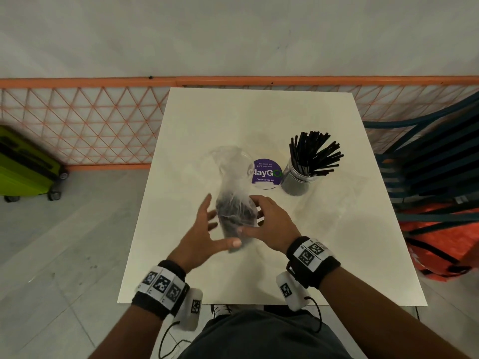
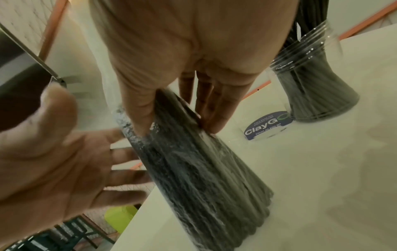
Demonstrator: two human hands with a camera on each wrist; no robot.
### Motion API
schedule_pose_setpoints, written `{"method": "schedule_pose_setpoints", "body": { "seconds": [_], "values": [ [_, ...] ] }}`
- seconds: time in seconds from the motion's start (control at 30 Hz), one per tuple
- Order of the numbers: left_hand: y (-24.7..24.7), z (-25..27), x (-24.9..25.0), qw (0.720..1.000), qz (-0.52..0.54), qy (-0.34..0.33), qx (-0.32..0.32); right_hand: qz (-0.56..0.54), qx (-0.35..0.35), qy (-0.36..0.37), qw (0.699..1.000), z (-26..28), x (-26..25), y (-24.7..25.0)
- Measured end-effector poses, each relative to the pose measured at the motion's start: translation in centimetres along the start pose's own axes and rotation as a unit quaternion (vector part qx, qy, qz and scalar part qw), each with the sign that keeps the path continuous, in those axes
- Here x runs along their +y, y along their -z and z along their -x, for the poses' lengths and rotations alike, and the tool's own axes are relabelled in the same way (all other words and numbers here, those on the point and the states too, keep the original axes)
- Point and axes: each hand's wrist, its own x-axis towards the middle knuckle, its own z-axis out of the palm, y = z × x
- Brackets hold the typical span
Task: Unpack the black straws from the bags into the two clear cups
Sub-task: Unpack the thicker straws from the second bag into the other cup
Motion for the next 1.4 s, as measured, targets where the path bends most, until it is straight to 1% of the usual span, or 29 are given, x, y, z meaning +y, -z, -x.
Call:
{"method": "schedule_pose_setpoints", "body": {
  "seconds": [0.07, 0.13, 0.23, 0.3, 0.37, 0.4, 0.53, 0.57, 0.63, 0.7, 0.8, 0.87, 0.97, 1.03, 1.13, 1.17, 1.23, 1.27, 1.37, 1.4],
  "values": [
    [-1.2, -0.1, -1.0, 1.000, 0.000, -0.010, -0.014, -0.003, -0.036, -0.004, 0.999, 0.1, -0.2, 0.0],
    [-1.9, -0.2, -1.0, 0.999, -0.005, -0.035, 0.014, 0.003, -0.048, -0.004, 0.999, 0.0, -0.1, -0.3],
    [-2.0, -0.2, -0.2, 0.992, -0.012, -0.081, 0.091, 0.009, -0.013, -0.020, 1.000, -0.2, 0.7, -1.0],
    [-1.8, -0.3, -0.1, 0.987, -0.016, -0.112, 0.117, 0.007, 0.003, -0.014, 1.000, -0.2, 0.8, -1.1],
    [-1.8, -0.6, -0.8, 0.983, -0.032, -0.125, 0.131, 0.001, 0.011, -0.003, 1.000, -0.3, 0.8, -1.1],
    [-2.0, -0.7, -1.4, 0.982, -0.047, -0.121, 0.135, 0.008, 0.004, -0.003, 1.000, -0.3, 0.8, -1.1],
    [-2.9, -1.2, -4.0, 0.977, -0.158, -0.070, 0.127, 0.089, -0.075, -0.028, 0.993, -0.2, 1.5, -1.7],
    [-3.0, -1.3, -4.4, 0.974, -0.176, -0.060, 0.130, 0.091, -0.078, -0.027, 0.992, -0.2, 1.7, -1.8],
    [-3.1, -1.5, -4.7, 0.968, -0.199, -0.047, 0.144, 0.061, -0.067, -0.018, 0.996, -0.1, 1.8, -1.9],
    [-3.0, -1.7, -4.8, 0.965, -0.210, -0.051, 0.149, 0.039, -0.056, -0.010, 0.998, 0.1, 1.7, -1.8],
    [-2.9, -1.2, -4.7, 0.971, -0.180, -0.070, 0.137, 0.095, -0.061, -0.017, 0.993, 0.0, 1.8, -1.9],
    [-2.8, -0.7, -4.2, 0.972, -0.156, -0.090, 0.148, 0.121, -0.067, -0.041, 0.990, -0.3, 2.1, -2.1],
    [-2.9, -0.4, -3.5, 0.975, -0.122, -0.091, 0.162, 0.135, -0.063, -0.052, 0.987, -0.5, 2.1, -2.2],
    [-3.0, -0.6, -3.8, 0.974, -0.126, -0.087, 0.167, 0.123, -0.051, -0.036, 0.990, -0.4, 2.0, -2.1],
    [-3.1, -1.1, -4.7, 0.973, -0.134, -0.090, 0.164, 0.017, -0.029, -0.001, 0.999, 0.0, 1.8, -1.8],
    [-3.1, -1.2, -4.8, 0.972, -0.143, -0.094, 0.163, -0.001, -0.028, 0.005, 1.000, 0.1, 1.7, -1.6],
    [-2.9, -1.4, -4.6, 0.969, -0.165, -0.101, 0.154, 0.004, -0.034, 0.003, 0.999, 0.0, 1.7, -1.5],
    [-2.8, -1.4, -4.4, 0.972, -0.154, -0.104, 0.143, 0.013, -0.037, -0.002, 0.999, 0.0, 1.8, -1.6],
    [-2.8, -1.3, -3.9, 0.984, -0.066, -0.104, 0.126, 0.041, -0.047, -0.024, 0.998, -0.2, 2.1, -1.8],
    [-2.9, -1.3, -3.8, 0.985, -0.061, -0.105, 0.126, 0.046, -0.046, -0.028, 0.997, -0.2, 2.2, -1.7]
  ]
}}
